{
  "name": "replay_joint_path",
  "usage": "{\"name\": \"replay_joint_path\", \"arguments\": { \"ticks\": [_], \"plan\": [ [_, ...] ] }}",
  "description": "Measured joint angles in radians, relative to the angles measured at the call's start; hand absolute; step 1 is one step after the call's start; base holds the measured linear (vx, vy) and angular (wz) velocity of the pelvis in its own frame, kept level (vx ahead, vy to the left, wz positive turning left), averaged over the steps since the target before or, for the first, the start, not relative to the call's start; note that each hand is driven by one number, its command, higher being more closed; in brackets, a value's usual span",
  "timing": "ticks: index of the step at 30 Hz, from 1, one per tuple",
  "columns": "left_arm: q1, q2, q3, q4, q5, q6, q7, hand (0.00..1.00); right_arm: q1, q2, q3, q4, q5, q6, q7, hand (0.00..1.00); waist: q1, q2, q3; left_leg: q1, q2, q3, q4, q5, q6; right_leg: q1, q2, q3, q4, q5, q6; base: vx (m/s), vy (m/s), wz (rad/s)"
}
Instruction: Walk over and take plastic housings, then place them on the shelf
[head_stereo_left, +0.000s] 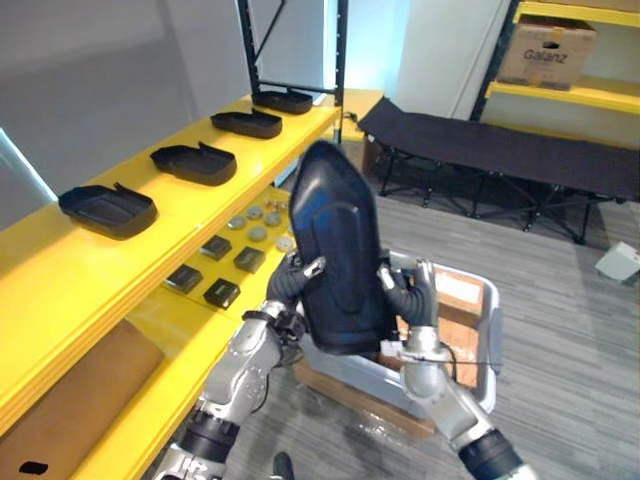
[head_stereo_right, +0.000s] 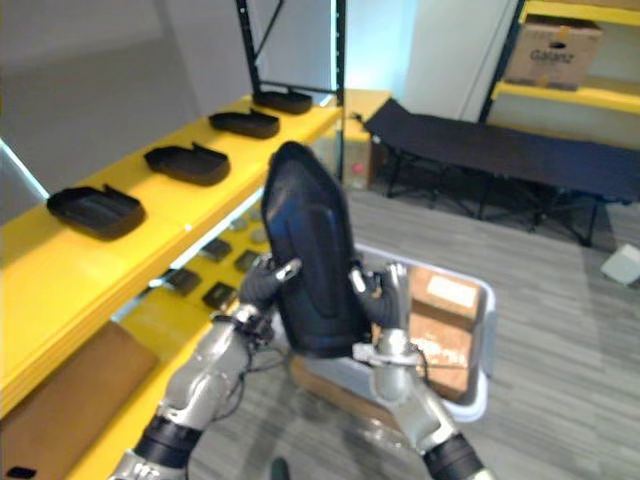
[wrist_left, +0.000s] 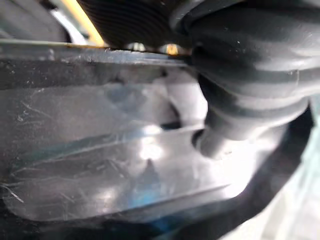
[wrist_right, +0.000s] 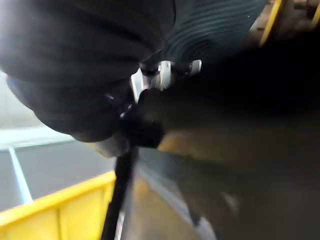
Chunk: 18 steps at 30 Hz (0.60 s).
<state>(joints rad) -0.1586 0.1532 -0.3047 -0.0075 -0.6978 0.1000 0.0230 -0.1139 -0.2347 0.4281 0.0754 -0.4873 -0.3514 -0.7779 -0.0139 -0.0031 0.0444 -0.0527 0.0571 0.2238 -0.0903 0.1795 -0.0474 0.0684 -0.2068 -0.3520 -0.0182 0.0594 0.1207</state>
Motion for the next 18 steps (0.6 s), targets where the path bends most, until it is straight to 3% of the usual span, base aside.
{"name": "replay_joint_path", "arguments": {
  "ticks": [5,11,15,16,18],
  "plan": [
    [0.008,0.010,-0.002,0.025,-0.070,0.000,-0.010,1.00,0.000,-0.001,0.016,0.000,-0.007,0.011,0.003,1.00,0.001,-0.001,-0.005,0.000,0.000,0.000,0.000,0.000,0.000,-0.001,0.000,0.000,0.002,0.000,0.000,0.00,0.000,0.00],
    [0.041,0.037,-0.006,0.053,-0.297,-0.023,-0.074,1.00,-0.004,-0.001,0.040,-0.027,-0.042,0.007,0.015,1.00,-0.001,-0.001,-0.008,0.000,0.002,0.001,0.000,0.000,0.000,-0.005,0.000,0.004,0.004,0.000,0.000,0.00,0.000,-0.01],
    [0.050,0.045,-0.006,0.080,-0.371,-0.051,-0.117,1.00,-0.016,-0.002,0.053,-0.027,-0.077,0.004,0.016,1.00,0.000,-0.003,-0.009,-0.001,0.002,0.001,0.000,0.000,0.000,-0.006,0.000,0.004,0.005,0.000,0.000,0.00,0.000,0.00],
    [0.054,0.047,-0.006,0.080,-0.380,-0.055,-0.122,1.00,-0.017,-0.002,0.057,-0.028,-0.078,0.004,0.016,0.00,0.000,-0.003,-0.009,-0.001,0.002,0.001,0.000,0.000,0.000,-0.007,0.000,0.004,0.005,0.000,0.000,0.00,0.000,0.00],
    [0.071,0.050,-0.006,0.080,-0.395,-0.072,-0.134,1.00,-0.017,-0.002,0.067,-0.030,-0.079,-0.003,0.017,0.00,0.000,-0.004,-0.009,-0.001,0.002,0.001,0.000,0.000,0.000,-0.007,-0.001,0.004,0.005,0.000,0.000,0.00,0.000,0.00]
  ]
}}
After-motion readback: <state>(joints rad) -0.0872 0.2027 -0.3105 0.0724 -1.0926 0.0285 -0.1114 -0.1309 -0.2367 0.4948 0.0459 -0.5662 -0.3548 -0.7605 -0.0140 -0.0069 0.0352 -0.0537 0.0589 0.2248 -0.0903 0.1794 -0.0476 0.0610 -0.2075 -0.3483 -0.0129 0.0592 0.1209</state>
